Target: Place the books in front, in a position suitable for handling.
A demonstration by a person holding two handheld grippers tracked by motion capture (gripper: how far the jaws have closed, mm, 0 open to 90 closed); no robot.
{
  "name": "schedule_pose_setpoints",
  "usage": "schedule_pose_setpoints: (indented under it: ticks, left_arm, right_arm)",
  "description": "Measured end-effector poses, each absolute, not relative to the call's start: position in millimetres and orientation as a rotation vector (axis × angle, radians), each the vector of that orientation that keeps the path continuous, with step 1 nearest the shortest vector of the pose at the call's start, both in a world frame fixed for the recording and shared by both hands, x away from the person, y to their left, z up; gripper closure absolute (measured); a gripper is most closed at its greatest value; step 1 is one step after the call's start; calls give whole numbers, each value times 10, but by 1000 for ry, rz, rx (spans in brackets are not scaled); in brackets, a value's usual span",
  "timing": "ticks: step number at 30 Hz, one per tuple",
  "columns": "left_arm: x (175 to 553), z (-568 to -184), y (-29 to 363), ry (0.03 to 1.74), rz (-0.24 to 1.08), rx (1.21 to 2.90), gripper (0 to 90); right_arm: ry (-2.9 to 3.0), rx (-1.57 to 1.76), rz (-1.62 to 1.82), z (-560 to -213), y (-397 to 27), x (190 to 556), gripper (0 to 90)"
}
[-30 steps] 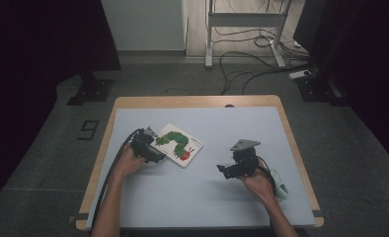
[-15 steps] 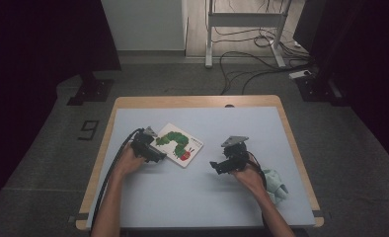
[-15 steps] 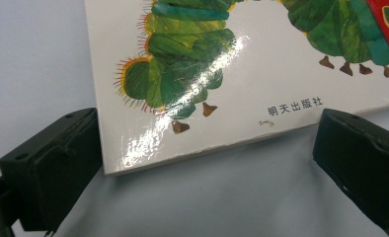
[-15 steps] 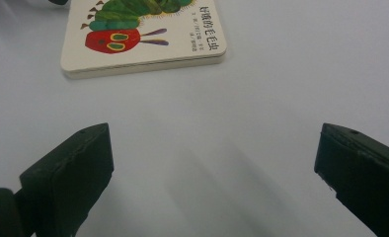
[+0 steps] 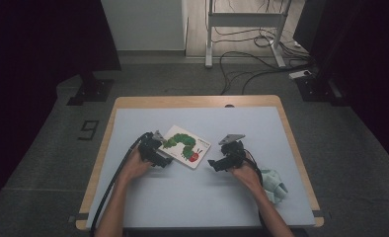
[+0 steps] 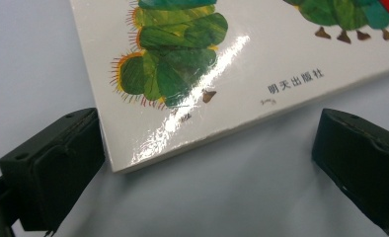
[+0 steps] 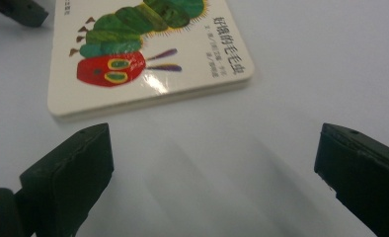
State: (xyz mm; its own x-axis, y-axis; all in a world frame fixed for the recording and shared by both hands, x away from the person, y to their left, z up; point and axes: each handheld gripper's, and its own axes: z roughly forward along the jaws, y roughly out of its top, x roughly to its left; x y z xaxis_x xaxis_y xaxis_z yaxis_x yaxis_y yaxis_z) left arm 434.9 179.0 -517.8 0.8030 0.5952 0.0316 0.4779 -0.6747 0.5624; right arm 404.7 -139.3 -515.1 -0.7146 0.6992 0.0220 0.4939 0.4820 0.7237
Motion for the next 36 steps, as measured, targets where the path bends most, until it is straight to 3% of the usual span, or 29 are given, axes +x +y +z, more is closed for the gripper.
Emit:
schedule_pose_setpoints:
  ticks: [23,36]
  left_arm:
    - [4122,-5224,1370,669,277,2412,0]
    - [4055,-5230,1330,671,286,2402,0]
  right_arm:
    - [2491,1086,1087,-5267,-1391,4457,0]
    - [2527,1068,1094,-5270,-1428,4420,0]
